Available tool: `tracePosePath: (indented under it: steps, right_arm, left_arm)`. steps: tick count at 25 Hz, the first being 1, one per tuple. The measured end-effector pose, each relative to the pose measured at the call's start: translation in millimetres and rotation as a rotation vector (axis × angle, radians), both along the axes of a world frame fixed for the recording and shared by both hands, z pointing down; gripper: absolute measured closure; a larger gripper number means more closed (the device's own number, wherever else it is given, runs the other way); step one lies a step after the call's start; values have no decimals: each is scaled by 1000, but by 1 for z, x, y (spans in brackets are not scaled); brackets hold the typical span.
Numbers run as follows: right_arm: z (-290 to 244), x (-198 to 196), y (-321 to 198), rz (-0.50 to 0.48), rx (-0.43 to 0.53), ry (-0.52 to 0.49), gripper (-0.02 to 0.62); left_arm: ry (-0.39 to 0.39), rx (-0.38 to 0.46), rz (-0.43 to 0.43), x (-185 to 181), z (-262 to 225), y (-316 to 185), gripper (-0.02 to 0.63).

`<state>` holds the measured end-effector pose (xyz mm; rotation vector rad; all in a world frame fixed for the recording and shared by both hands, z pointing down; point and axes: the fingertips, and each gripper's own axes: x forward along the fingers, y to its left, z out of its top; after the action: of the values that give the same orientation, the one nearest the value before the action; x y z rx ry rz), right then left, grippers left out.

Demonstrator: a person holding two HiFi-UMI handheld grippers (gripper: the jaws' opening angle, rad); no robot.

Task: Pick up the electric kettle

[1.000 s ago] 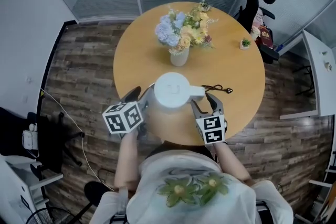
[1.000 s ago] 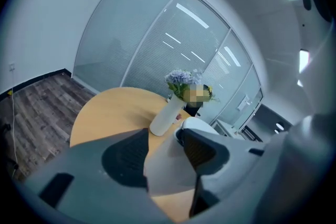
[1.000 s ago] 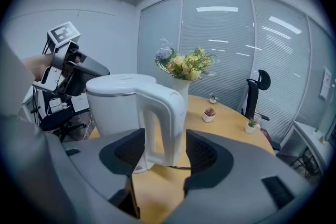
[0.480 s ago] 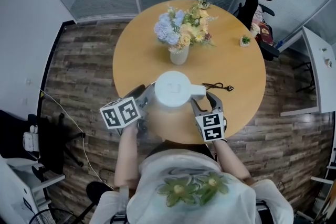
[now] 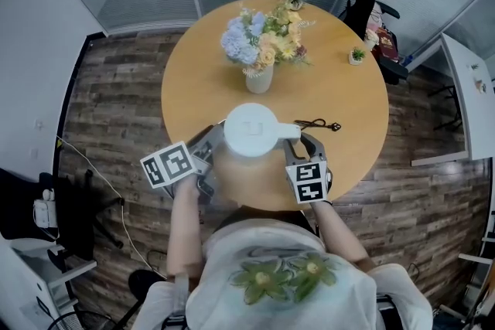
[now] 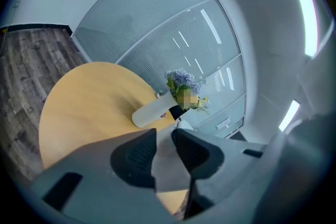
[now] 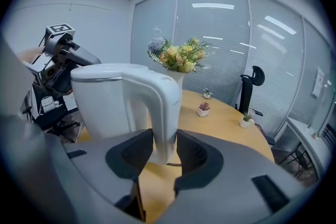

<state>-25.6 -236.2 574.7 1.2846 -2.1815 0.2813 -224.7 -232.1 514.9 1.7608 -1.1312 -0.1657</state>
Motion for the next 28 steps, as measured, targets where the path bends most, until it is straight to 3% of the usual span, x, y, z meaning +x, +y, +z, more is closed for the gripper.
tracePosePath:
  steps: [6, 14, 20, 28]
  right_arm:
    - [1, 2, -1, 1, 6, 10, 446]
    - [1, 2, -1, 5, 32, -6, 449]
    - [0, 1, -3, 5, 42, -17, 451]
    - [1, 2, -3, 11, 37, 7, 454]
  left_arm:
    - [89, -5, 4, 5, -1, 1, 506]
    - [135, -6, -12, 5, -2, 3, 515]
    - [110, -11, -27, 2, -1, 1, 520]
    - [132, -15, -67, 2, -2, 3, 523]
